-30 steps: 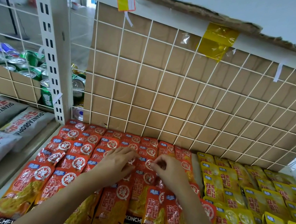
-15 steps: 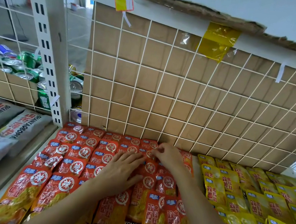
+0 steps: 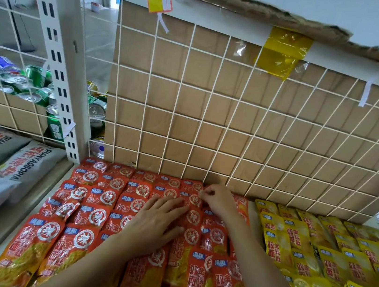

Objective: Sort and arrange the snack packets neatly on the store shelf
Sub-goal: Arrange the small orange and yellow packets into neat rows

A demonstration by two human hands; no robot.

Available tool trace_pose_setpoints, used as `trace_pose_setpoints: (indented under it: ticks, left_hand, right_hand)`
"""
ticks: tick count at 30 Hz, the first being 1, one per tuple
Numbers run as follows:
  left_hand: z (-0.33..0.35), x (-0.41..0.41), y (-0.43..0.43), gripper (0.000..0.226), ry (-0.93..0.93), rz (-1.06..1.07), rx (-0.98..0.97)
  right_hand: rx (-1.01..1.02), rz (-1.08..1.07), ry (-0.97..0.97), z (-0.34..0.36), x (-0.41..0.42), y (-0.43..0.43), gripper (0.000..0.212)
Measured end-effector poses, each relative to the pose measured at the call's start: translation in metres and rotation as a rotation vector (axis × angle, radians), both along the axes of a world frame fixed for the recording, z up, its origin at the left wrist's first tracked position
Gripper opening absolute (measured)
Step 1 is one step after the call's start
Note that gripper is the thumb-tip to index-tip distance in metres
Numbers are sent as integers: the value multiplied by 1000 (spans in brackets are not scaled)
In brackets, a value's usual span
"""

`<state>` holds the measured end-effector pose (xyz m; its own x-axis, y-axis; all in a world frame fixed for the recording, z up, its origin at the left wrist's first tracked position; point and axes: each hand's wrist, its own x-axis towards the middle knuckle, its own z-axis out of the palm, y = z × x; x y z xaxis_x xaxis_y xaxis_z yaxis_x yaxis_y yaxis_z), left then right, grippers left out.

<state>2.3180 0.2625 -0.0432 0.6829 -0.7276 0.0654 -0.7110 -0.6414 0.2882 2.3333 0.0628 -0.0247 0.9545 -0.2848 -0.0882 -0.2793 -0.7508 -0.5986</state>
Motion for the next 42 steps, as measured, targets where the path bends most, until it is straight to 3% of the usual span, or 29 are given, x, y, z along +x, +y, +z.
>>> trace_pose_setpoints:
  ticks: [5, 10, 14, 17, 25, 39, 42]
  left_hand:
    - [0, 0, 0, 87, 6, 3, -2]
    - [0, -1, 1, 92, 14, 46, -29]
    - [-2, -1, 1, 96, 11, 76, -33]
    - [-2, -1, 1, 97, -1, 82, -19]
    - [-2, -2, 1, 96, -25, 85, -17]
    - [-6, -1, 1, 101, -28, 74, -42]
    - [-5, -1, 2, 87, -28, 65, -97]
  right_hand:
    - [26, 4, -1, 0, -1, -1, 17]
    - [-79, -32, -171, 9, -12, 2, 20]
    - [-217, 141, 29, 14, -27, 4, 29]
    - [-200, 197, 115, 13, -35, 4, 28]
    - [-112, 197, 67, 8, -33, 5, 15]
    - [-93, 196, 76, 8, -33, 4, 19]
    - [-71, 168, 48, 9, -36, 5, 19]
